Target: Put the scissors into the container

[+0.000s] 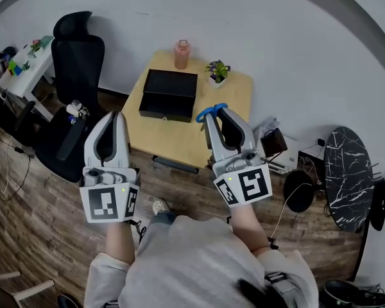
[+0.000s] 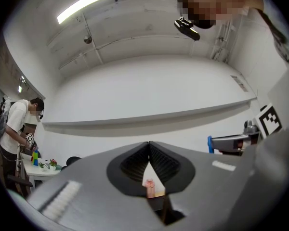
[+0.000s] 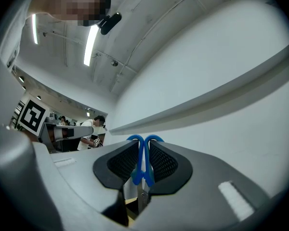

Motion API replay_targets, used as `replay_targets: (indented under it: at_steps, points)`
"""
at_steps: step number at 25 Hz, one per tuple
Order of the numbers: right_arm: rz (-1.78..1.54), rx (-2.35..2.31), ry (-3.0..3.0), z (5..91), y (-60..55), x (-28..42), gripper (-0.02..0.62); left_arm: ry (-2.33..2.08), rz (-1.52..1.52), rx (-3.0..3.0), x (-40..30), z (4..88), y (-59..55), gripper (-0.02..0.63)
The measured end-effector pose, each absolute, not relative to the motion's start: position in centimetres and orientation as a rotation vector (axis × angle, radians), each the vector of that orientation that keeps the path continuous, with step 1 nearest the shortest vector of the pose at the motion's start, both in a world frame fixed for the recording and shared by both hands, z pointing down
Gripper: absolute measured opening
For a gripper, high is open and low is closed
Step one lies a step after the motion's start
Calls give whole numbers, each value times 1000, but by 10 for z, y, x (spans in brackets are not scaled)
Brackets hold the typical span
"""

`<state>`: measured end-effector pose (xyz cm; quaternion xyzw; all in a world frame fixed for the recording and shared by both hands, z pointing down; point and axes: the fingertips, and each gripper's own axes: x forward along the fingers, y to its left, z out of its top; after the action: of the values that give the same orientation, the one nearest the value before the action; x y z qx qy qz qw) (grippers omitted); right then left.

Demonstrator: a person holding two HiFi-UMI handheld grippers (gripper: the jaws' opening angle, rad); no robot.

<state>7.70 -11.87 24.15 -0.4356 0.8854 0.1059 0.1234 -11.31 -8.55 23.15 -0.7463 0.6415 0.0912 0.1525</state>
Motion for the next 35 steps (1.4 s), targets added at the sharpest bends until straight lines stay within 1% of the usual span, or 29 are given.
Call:
replay_targets:
  at_steps: [8, 17, 28, 35]
  points:
    - [329, -1315, 2555, 240, -158, 40, 72, 1803, 273, -2166, -152, 230, -131, 58]
    - [335, -1406, 2502, 242, -187, 15, 72, 1730, 282, -2229, -182, 232, -172, 58]
    - [288, -1504, 2519, 262, -220, 5, 72, 1693, 244, -2353, -187, 261, -218, 58]
    - [261, -1472, 2575, 271, -254, -7, 72, 1746, 224, -2341, -198, 267, -244, 58]
